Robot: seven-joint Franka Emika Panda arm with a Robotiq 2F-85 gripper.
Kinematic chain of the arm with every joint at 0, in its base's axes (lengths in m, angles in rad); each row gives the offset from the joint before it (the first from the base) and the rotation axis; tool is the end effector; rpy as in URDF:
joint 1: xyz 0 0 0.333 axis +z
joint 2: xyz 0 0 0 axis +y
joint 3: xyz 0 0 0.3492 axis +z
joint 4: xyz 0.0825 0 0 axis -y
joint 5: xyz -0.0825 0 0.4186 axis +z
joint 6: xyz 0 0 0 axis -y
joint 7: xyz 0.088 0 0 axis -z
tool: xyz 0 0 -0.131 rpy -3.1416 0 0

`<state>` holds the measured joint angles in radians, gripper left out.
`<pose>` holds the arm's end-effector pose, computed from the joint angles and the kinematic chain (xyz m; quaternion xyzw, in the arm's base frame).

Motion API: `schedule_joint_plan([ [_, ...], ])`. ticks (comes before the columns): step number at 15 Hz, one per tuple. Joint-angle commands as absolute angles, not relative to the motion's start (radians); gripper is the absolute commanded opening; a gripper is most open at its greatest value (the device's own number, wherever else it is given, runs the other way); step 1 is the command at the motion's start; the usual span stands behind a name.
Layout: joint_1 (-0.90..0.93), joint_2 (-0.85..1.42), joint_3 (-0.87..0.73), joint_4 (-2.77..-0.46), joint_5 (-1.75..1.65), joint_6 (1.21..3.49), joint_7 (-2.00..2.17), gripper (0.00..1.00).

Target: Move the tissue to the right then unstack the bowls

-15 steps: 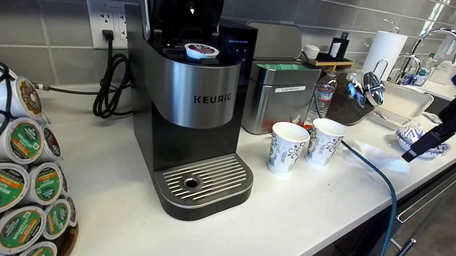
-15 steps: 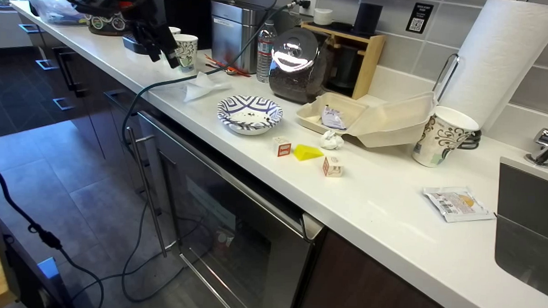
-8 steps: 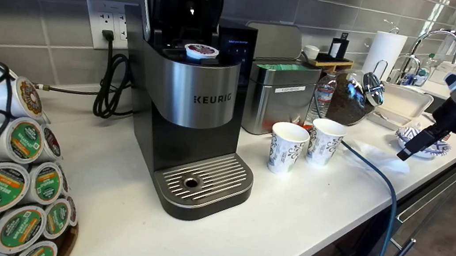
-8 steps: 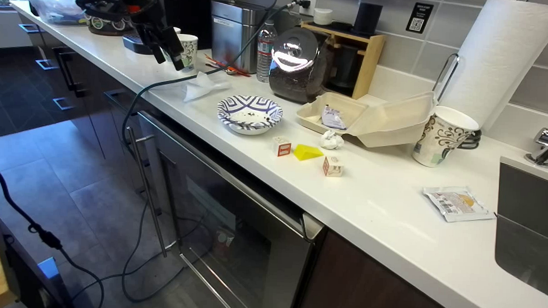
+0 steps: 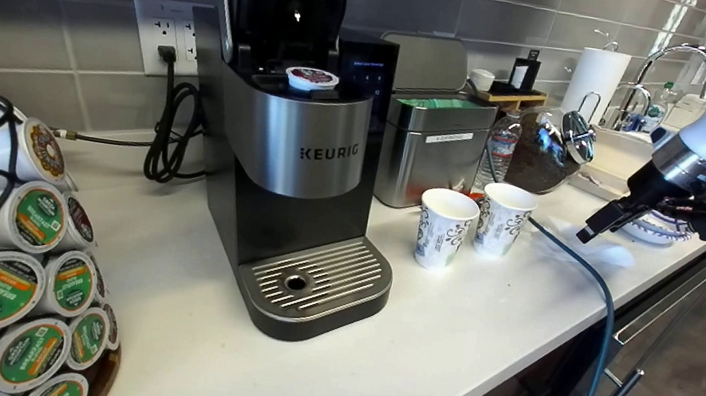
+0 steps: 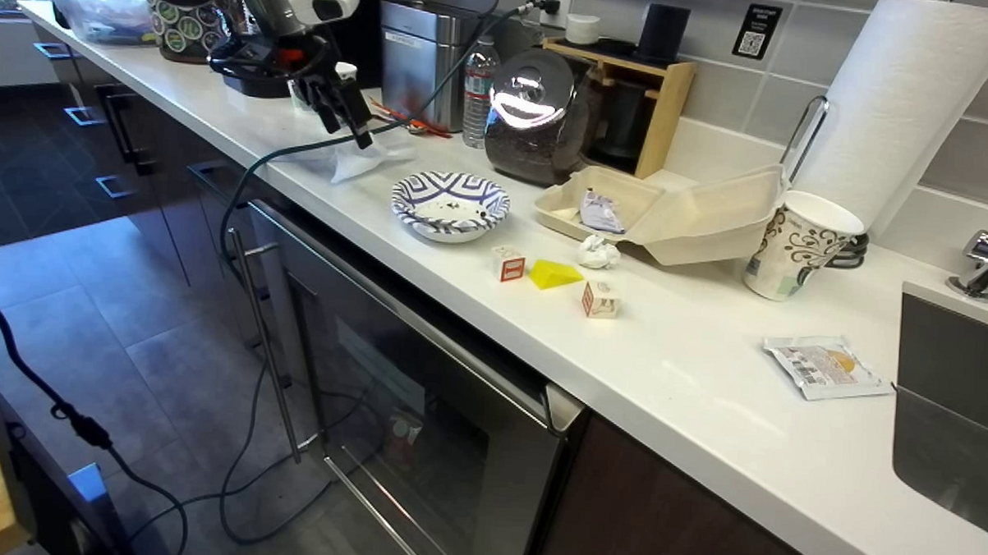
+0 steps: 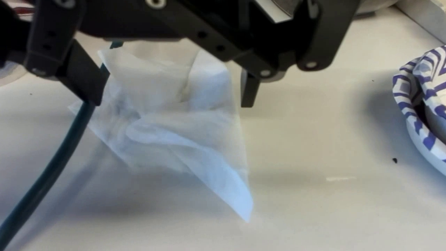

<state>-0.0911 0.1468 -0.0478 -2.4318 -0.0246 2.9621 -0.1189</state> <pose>0.5513 -0.0757 0.2679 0.9816 0.0026 0.1880 0.0323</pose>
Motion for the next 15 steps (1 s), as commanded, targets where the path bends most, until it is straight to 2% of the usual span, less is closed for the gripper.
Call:
schedule_joint_plan([
  [1, -0.076, 0.240, -0.070, -2.364, -0.065, 2.952, -0.092, 1.00],
  [4, -0.070, 0.282, -0.073, -2.333, -0.068, 2.935, -0.082, 0.97],
  [5, -0.067, 0.289, -0.075, -2.330, -0.071, 2.934, -0.080, 0.73],
  [6, -0.064, 0.296, -0.075, -2.327, -0.074, 2.932, -0.079, 0.73],
  [7, -0.058, 0.303, -0.079, -2.324, -0.078, 2.934, -0.073, 0.67],
  [15, -0.018, 0.311, -0.148, -2.303, -0.130, 2.925, -0.003, 0.05],
])
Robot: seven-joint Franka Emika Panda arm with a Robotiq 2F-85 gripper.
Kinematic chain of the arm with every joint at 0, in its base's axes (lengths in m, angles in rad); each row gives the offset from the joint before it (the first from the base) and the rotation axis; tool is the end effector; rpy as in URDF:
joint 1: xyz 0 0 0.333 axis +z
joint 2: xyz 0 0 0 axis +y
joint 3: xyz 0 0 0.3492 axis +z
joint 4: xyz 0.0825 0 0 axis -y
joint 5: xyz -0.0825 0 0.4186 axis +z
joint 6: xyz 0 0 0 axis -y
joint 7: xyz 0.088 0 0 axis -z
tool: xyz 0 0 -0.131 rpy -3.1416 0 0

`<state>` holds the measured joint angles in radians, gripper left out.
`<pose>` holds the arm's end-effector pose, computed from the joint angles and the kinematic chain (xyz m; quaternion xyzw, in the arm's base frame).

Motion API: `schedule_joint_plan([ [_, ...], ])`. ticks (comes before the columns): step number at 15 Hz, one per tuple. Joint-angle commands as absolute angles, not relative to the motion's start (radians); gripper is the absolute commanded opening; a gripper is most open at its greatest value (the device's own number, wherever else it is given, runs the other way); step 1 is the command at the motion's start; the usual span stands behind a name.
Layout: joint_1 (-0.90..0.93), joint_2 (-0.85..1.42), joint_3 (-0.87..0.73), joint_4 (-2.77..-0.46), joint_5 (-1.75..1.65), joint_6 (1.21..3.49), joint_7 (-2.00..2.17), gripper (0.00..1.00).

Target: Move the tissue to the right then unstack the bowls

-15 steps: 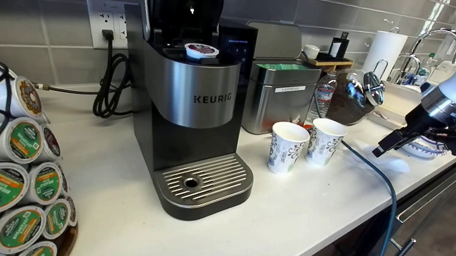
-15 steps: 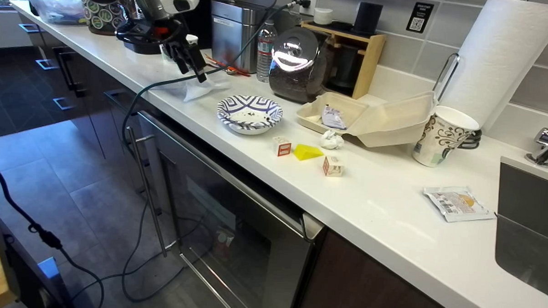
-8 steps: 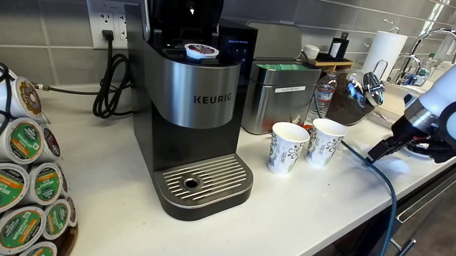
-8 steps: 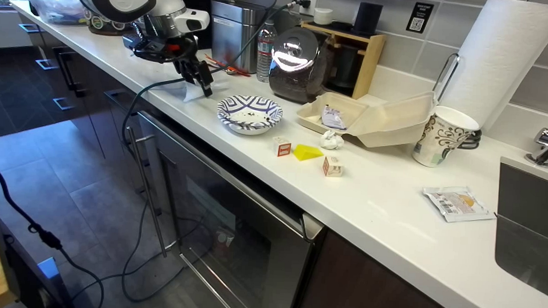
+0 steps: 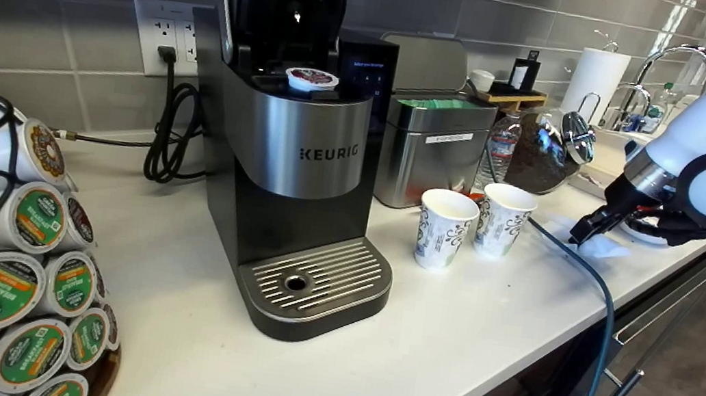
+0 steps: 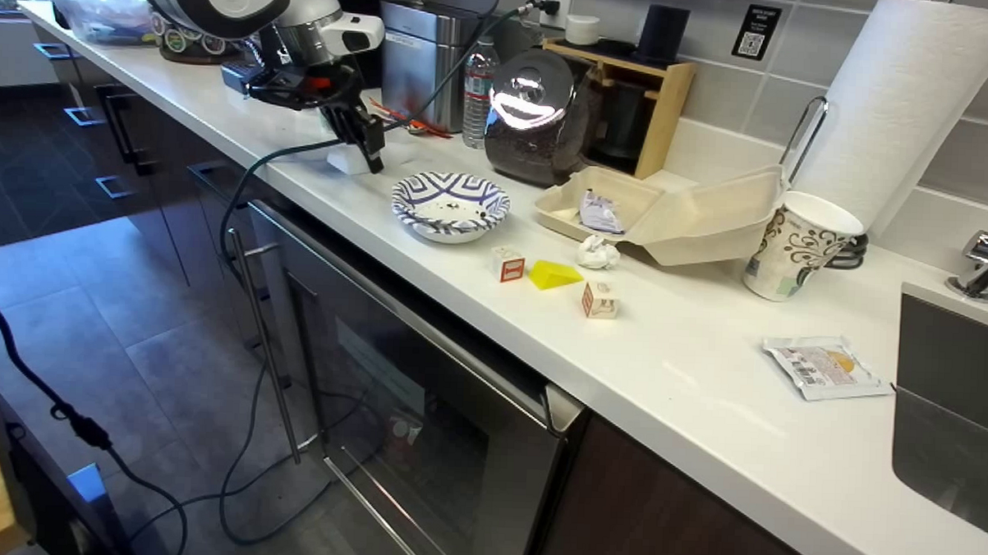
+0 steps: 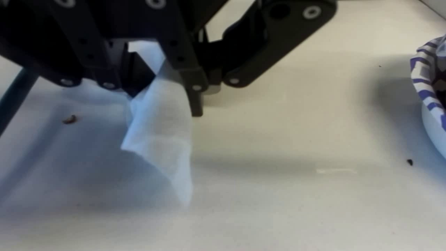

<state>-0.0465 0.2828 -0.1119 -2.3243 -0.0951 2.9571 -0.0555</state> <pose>0.5819 -0.0874 0.2349 0.9842 -0.0013 0.1697 0.0501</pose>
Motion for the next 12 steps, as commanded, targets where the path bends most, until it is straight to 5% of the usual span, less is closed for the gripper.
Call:
schedule_joint_plan([
  [1, -0.005, 0.316, -0.170, -2.300, -0.148, 2.925, 0.018, 0.01],
  [8, 0.242, 0.434, -0.530, -2.220, -0.402, 2.888, 0.413, 0.01],
  [12, 0.265, 0.412, -0.551, -2.213, -0.478, 2.723, 0.467, 0.01],
])
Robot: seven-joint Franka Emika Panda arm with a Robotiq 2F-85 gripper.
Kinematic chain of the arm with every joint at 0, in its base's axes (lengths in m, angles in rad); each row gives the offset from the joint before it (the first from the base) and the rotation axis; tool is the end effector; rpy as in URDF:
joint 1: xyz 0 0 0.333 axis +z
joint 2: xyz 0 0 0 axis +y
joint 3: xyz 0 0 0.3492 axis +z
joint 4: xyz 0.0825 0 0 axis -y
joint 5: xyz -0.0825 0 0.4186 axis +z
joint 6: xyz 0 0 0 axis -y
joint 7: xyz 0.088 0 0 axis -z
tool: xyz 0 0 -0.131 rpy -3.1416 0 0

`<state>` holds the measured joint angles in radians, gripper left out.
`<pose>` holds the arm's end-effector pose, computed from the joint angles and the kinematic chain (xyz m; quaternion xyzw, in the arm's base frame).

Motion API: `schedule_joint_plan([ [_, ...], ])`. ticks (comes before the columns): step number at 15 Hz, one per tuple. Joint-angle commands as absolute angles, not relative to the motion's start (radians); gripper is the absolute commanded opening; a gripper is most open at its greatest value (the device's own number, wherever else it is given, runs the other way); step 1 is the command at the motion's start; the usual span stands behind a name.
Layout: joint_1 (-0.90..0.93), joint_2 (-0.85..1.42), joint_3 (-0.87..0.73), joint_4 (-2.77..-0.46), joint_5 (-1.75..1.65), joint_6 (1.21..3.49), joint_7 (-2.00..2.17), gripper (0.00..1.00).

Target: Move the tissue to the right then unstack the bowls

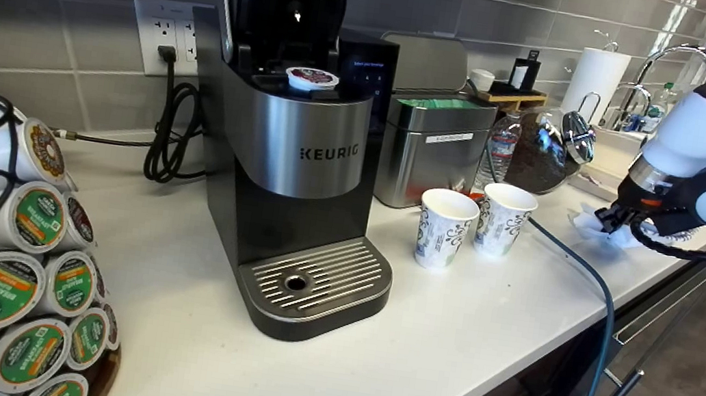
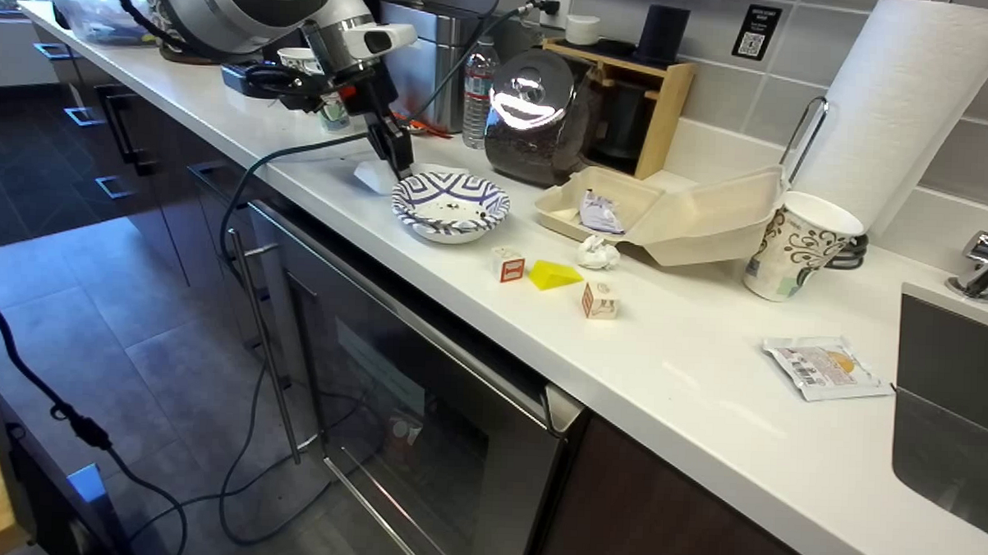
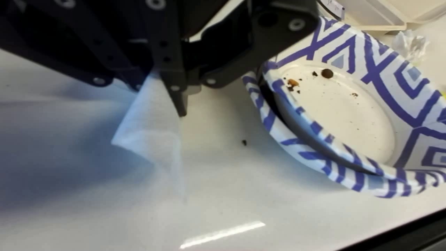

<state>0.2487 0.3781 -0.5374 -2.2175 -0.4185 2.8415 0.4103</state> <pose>0.5927 -0.1563 0.2329 0.9675 -0.1236 0.1389 0.1712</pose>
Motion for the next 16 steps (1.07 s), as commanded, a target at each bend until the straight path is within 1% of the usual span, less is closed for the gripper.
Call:
schedule_joint_plan([
  [1, 0.237, 0.372, -0.523, -2.231, -0.483, 2.674, 0.422, 0.01],
  [2, 0.199, 0.333, -0.485, -2.245, -0.469, 2.625, 0.372, 0.01],
  [4, 0.095, 0.222, -0.420, -2.306, -0.393, 2.632, 0.277, 0.01],
  [6, -0.019, 0.146, -0.365, -2.359, -0.275, 2.666, 0.182, 0.01],
  [9, -0.181, 0.061, -0.313, -2.377, -0.038, 2.625, -0.036, 0.01],
  [12, -0.286, -0.002, -0.322, -2.345, 0.207, 2.523, -0.248, 0.01],
  [16, -0.317, -0.014, -0.342, -2.273, 0.504, 2.352, -0.428, 0.01],
])
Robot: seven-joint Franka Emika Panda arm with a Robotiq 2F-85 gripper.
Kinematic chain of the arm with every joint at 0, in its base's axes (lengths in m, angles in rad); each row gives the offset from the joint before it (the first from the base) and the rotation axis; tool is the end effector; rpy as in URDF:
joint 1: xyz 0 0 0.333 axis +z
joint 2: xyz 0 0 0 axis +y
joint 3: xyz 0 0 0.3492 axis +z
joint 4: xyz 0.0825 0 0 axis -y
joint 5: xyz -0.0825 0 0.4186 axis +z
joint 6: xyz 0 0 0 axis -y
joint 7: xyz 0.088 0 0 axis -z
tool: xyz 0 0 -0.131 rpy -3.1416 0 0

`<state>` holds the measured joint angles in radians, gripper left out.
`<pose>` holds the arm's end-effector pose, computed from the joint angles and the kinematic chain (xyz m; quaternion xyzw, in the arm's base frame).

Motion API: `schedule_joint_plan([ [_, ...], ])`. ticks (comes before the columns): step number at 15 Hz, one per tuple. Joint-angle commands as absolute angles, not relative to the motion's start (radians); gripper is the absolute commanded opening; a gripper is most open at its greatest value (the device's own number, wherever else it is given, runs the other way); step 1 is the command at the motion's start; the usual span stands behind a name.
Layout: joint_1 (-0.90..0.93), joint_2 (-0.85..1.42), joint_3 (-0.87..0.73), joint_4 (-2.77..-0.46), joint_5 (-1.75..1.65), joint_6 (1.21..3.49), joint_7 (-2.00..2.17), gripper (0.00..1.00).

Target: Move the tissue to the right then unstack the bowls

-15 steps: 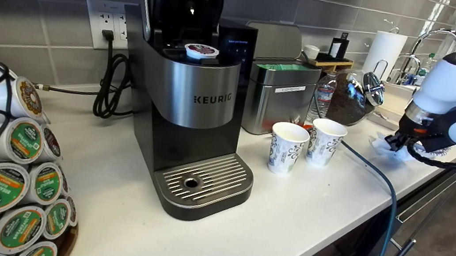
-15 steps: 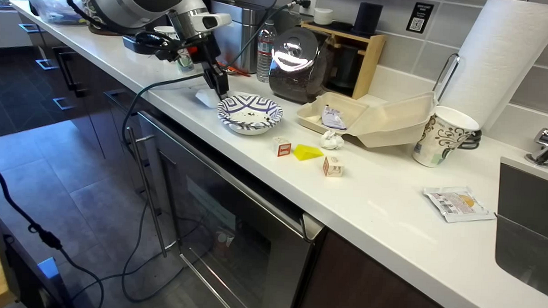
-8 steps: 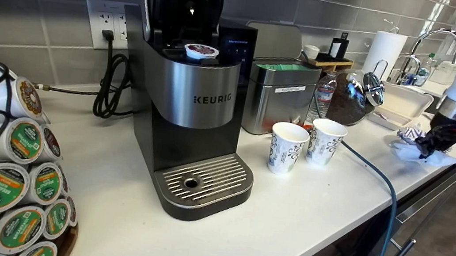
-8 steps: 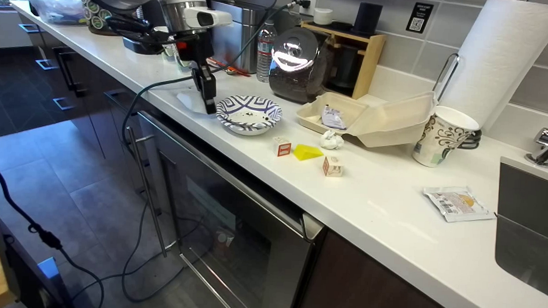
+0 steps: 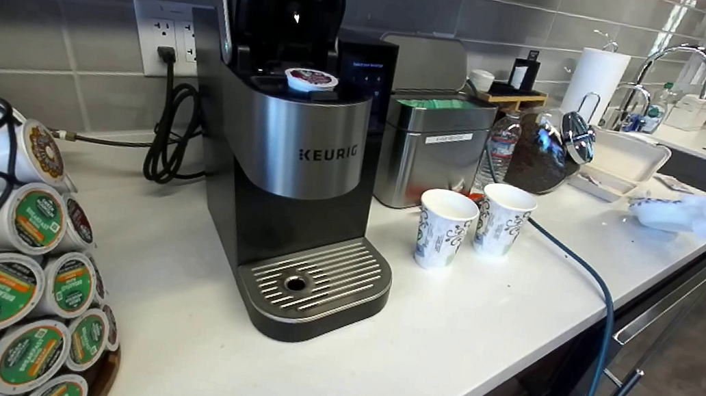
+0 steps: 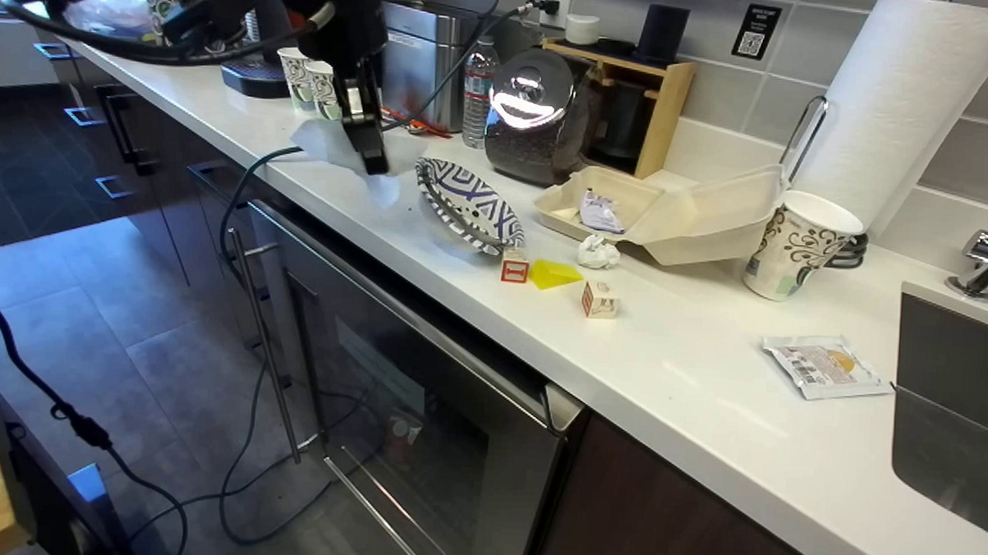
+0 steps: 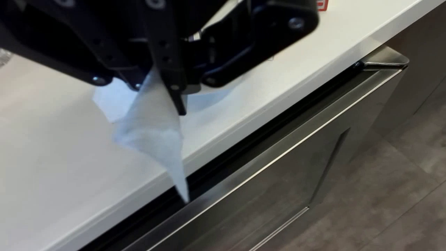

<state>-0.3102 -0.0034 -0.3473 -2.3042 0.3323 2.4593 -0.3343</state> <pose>0.4432 -0.3363 0.3498 -0.9510 0.2764 -0.1231 0.0638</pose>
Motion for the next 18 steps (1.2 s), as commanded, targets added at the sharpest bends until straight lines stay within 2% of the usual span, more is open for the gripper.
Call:
schedule_joint_plan([
  [1, -0.312, -0.016, -0.339, -2.267, 0.562, 2.313, -0.457, 0.01],
  [7, -0.299, -0.007, -0.321, -2.236, 0.787, 2.057, -0.583, 0.01],
  [9, -0.304, -0.019, -0.320, -2.245, 0.811, 2.104, -0.564, 0.01],
  [11, -0.293, -0.078, -0.302, -2.300, 0.694, 2.279, -0.494, 0.01],
  [12, -0.301, -0.022, -0.314, -2.249, 0.750, 2.184, -0.533, 0.04],
  [14, -0.297, -0.039, -0.312, -2.261, 0.720, 2.245, -0.523, 0.01],
  [18, -0.292, 0.198, -0.296, -2.097, 0.807, 2.493, -0.437, 0.01],
])
